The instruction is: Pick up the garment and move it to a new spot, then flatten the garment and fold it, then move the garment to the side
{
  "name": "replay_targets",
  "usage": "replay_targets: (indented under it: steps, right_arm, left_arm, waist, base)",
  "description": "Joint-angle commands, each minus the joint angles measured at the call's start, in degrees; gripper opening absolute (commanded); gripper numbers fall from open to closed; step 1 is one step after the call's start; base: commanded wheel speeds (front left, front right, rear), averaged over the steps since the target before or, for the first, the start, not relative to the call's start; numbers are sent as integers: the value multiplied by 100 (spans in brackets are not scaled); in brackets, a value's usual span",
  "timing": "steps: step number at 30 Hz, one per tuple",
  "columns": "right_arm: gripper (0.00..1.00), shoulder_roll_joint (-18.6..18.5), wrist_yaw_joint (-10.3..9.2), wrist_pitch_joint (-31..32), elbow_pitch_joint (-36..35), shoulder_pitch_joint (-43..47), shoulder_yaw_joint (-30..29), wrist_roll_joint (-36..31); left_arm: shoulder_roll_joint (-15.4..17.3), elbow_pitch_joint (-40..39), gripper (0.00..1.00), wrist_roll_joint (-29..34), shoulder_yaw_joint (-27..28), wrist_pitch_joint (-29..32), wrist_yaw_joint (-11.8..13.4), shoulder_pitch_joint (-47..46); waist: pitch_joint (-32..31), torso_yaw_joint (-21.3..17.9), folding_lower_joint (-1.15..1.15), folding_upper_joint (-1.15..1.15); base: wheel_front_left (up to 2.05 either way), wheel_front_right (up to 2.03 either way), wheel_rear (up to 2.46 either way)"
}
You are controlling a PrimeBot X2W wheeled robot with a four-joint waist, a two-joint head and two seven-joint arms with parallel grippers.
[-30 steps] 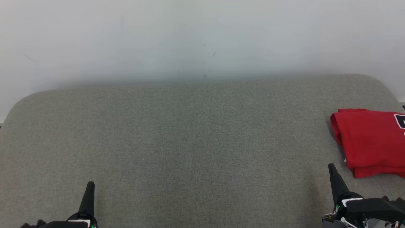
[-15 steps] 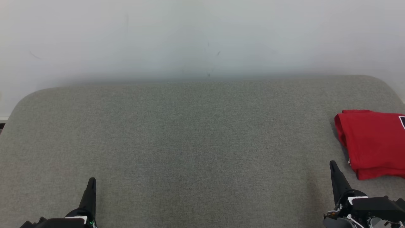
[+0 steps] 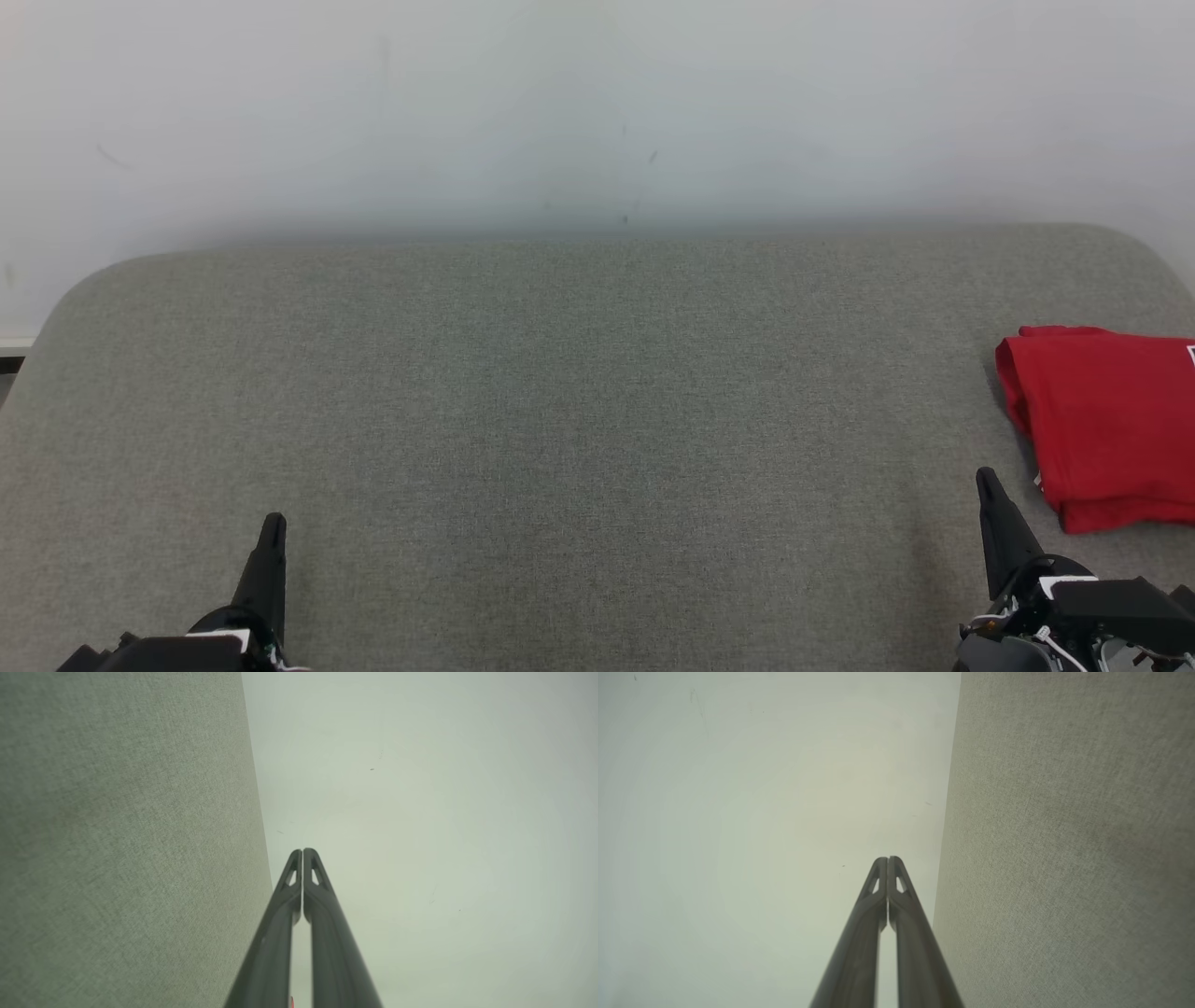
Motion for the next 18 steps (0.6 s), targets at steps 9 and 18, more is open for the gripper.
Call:
replay_targets:
  steps: [9, 18]
  right_arm:
    - [0, 11, -11, 18, -7, -37, -9, 7]
    - [0, 11, -12, 18, -7, -37, -8, 8]
  left_arm:
    - [24, 0, 0, -31, 2, 1, -3, -60]
    - [24, 0, 0, -31, 1, 1, -3, -59]
  waist:
    - [0, 0, 0, 0]
    - [0, 0, 0, 0]
  base:
    - [0, 0, 0]
    - [0, 0, 0]
